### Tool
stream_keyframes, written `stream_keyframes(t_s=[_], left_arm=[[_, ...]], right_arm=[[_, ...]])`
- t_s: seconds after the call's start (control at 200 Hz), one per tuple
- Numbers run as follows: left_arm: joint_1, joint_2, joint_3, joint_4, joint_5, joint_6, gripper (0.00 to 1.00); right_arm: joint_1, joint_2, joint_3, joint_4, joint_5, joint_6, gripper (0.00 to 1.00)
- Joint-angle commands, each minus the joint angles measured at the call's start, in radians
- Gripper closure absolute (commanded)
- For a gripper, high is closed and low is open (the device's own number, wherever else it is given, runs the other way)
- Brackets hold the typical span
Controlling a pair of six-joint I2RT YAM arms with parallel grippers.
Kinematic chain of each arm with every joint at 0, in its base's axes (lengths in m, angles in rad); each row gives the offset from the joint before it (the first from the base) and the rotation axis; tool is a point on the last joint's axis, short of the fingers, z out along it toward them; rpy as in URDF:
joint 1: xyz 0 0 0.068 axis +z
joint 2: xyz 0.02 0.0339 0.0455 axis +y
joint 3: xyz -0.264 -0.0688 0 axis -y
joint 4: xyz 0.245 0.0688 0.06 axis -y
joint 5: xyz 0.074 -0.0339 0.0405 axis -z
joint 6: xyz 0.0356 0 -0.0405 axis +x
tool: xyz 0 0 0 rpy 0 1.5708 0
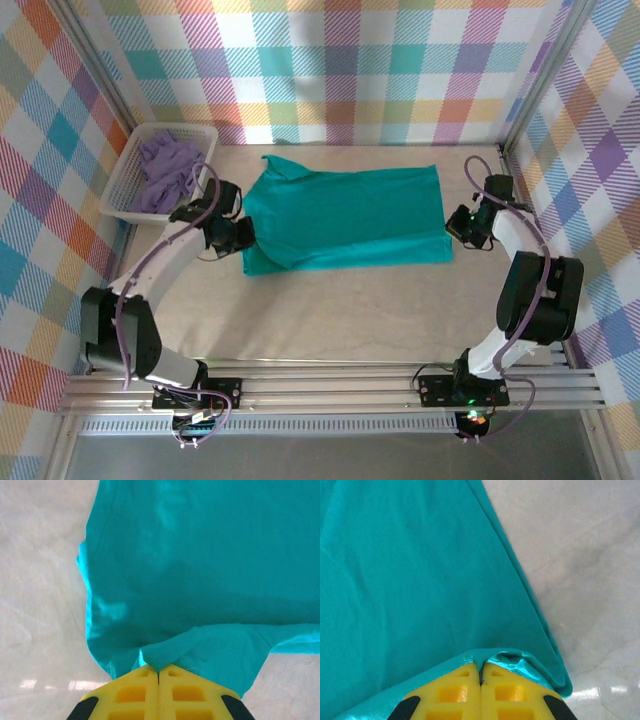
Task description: Fold the inside-out t-shirt
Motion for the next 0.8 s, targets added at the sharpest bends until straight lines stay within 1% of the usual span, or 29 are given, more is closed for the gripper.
stream_keyframes(t_s=[0.0,0.33,0.5,0.535,0.59,0.63,0.665,0.745,0.795], left_arm=[[0.03,0.074,0.099,0.013,0.029,0.036,1.0],[0.056,0.297,0.31,0.005,0.028,0.063,1.0],[0.076,0.487,0.462,-0.008,-0.002,0.074,1.0],[0.079,0.527,0.496,-0.013,-0.009,0.075,0.97],[0.084,0.58,0.546,-0.035,-0.023,0.082,0.92],[0.088,0.605,0.572,-0.046,-0.03,0.084,0.81],[0.092,0.613,0.586,-0.052,-0.028,0.085,0.74],[0.098,0.581,0.581,-0.053,-0.054,0.086,0.6],[0.097,0.528,0.536,-0.038,-0.075,0.082,0.56]], right_arm=[[0.008,0.045,0.052,0.011,-0.006,-0.016,1.0],[0.019,0.163,0.116,0.045,-0.002,-0.014,1.0],[0.028,0.293,0.219,0.054,0.004,-0.004,1.0],[0.027,0.329,0.247,0.049,0.006,-0.003,0.96],[0.028,0.374,0.297,0.025,0.012,-0.009,0.83],[0.029,0.394,0.326,0.004,0.018,-0.018,0.75],[0.027,0.395,0.342,-0.01,0.02,-0.029,0.7],[0.029,0.345,0.336,-0.018,0.046,-0.052,0.63],[0.035,0.288,0.307,-0.016,0.065,-0.063,0.61]])
